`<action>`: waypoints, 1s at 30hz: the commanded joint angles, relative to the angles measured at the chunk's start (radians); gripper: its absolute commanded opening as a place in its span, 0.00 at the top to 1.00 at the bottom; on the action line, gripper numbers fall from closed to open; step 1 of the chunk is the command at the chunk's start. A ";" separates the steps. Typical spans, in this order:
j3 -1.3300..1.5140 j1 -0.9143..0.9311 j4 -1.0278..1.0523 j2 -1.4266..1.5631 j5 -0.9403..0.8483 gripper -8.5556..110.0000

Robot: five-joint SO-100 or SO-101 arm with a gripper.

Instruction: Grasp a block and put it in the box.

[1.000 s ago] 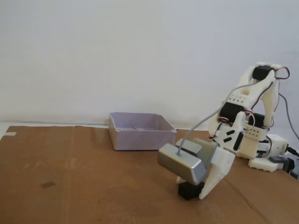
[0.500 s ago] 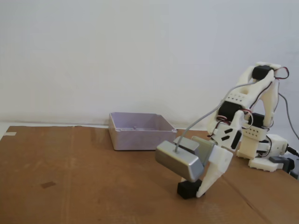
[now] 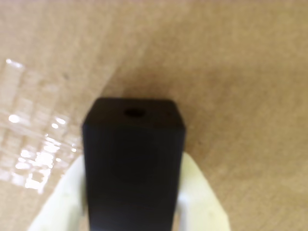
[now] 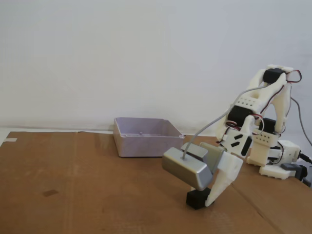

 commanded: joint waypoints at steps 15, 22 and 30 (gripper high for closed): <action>-0.051 0.005 -0.029 0.032 0.003 0.93; -0.069 0.005 -0.034 0.043 0.002 0.93; -0.138 0.005 -0.021 0.043 0.002 0.93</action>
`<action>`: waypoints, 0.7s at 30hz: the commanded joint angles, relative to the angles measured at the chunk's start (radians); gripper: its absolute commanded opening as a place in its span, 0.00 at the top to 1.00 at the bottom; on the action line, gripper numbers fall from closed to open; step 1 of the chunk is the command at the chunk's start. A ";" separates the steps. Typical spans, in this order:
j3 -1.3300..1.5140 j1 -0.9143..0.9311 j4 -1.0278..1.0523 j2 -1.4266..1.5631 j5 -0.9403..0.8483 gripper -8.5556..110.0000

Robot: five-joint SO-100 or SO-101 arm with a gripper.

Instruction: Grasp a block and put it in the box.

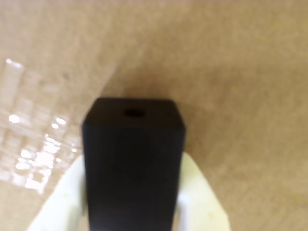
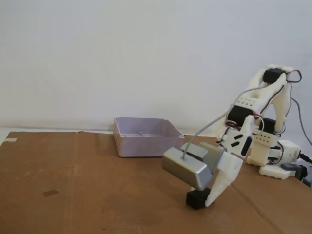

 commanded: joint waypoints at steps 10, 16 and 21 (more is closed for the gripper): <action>-0.199 0.012 -0.020 0.044 -0.005 0.93; -0.249 0.048 -0.020 0.046 -0.006 0.93; -0.281 0.089 -0.020 0.072 -0.041 0.93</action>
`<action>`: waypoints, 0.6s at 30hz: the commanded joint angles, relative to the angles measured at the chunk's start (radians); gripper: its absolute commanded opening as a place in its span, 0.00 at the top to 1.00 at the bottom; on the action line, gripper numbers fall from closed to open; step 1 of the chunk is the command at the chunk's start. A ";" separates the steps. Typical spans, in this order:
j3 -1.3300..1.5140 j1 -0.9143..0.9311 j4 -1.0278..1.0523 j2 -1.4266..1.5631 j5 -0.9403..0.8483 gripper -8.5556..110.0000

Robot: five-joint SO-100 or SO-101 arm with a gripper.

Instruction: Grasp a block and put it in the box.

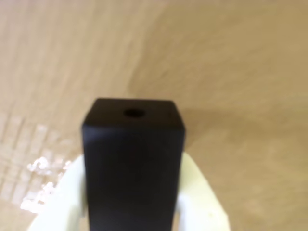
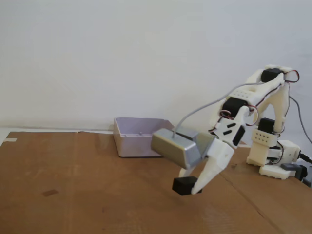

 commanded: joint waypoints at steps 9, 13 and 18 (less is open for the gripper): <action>-0.123 0.103 0.014 0.224 -0.025 0.93; -0.130 0.130 0.031 0.279 -0.025 0.93; -0.121 0.158 0.058 0.368 -0.025 0.93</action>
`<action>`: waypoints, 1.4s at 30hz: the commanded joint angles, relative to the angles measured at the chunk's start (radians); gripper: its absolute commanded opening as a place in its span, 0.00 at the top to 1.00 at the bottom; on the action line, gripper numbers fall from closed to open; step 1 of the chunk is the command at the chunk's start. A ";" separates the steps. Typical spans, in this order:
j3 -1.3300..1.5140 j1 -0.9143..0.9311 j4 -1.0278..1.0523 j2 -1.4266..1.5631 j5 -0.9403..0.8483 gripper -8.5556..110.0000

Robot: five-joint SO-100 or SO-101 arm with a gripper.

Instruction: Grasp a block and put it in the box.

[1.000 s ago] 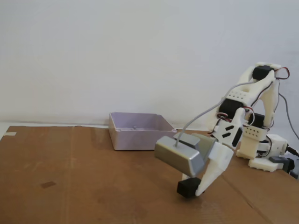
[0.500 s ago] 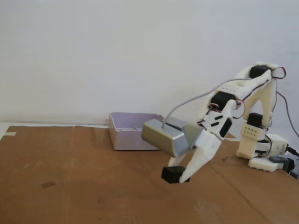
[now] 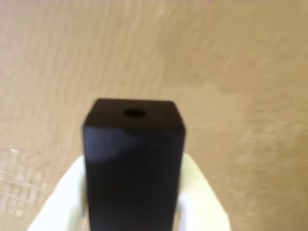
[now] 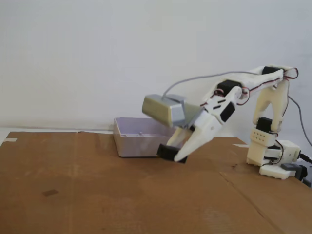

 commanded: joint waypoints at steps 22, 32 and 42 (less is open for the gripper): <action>-0.107 0.293 0.026 0.360 -0.012 0.93; -0.109 0.489 0.014 0.353 -0.012 0.93; -0.104 0.638 0.014 0.345 -0.011 0.93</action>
